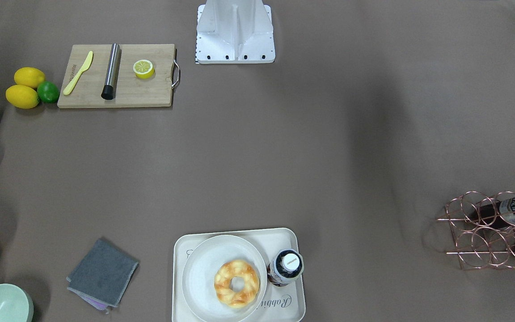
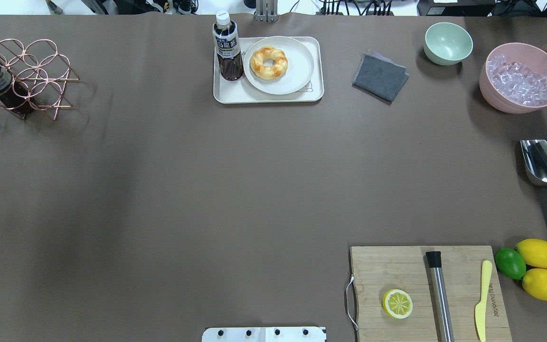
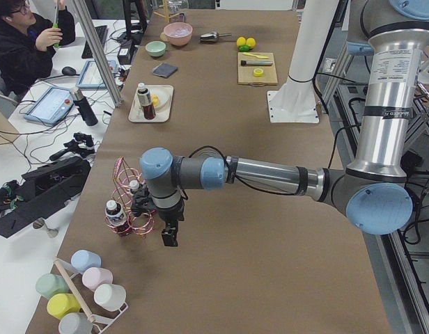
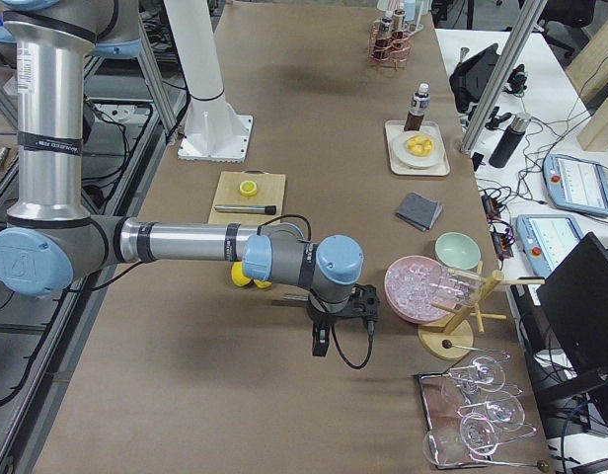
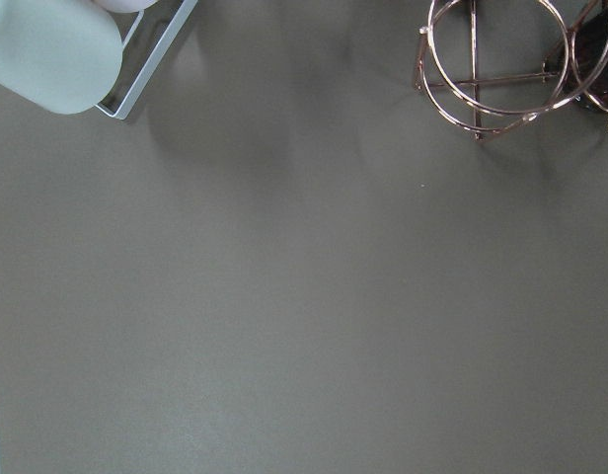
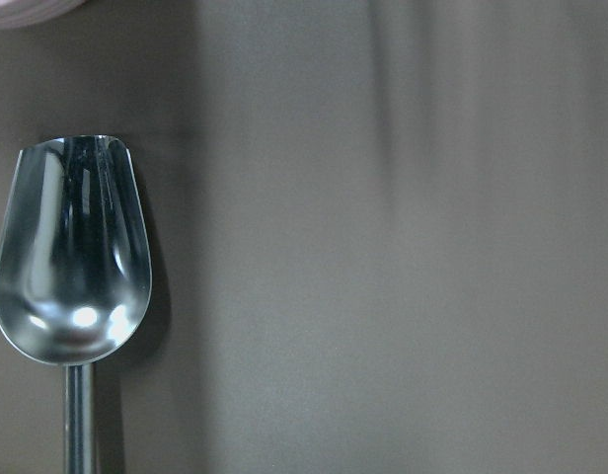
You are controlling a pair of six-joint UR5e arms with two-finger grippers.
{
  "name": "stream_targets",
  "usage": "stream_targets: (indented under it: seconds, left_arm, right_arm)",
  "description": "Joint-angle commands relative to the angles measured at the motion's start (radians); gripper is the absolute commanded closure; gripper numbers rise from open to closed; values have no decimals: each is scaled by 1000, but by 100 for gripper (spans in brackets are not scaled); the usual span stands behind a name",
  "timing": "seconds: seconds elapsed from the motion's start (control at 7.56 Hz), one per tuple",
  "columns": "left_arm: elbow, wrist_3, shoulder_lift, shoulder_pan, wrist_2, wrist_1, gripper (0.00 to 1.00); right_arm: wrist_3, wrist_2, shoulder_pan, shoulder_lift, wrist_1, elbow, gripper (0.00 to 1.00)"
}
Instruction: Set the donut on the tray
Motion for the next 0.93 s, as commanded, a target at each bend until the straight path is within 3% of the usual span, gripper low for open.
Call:
stream_targets:
  seconds: [0.0, 0.26, 0.79]
  left_arm:
    - [-4, 6, 32, -2, -1, -6, 2]
    - [-7, 3, 52, -8, -43, -28, 2]
    - [-8, 2, 49, -8, -35, -26, 2]
  right_arm:
    - [-12, 2, 9, 0, 4, -13, 0]
    - [-11, 1, 9, 2, 7, -16, 0]
    - [-11, 1, 9, 2, 7, -16, 0]
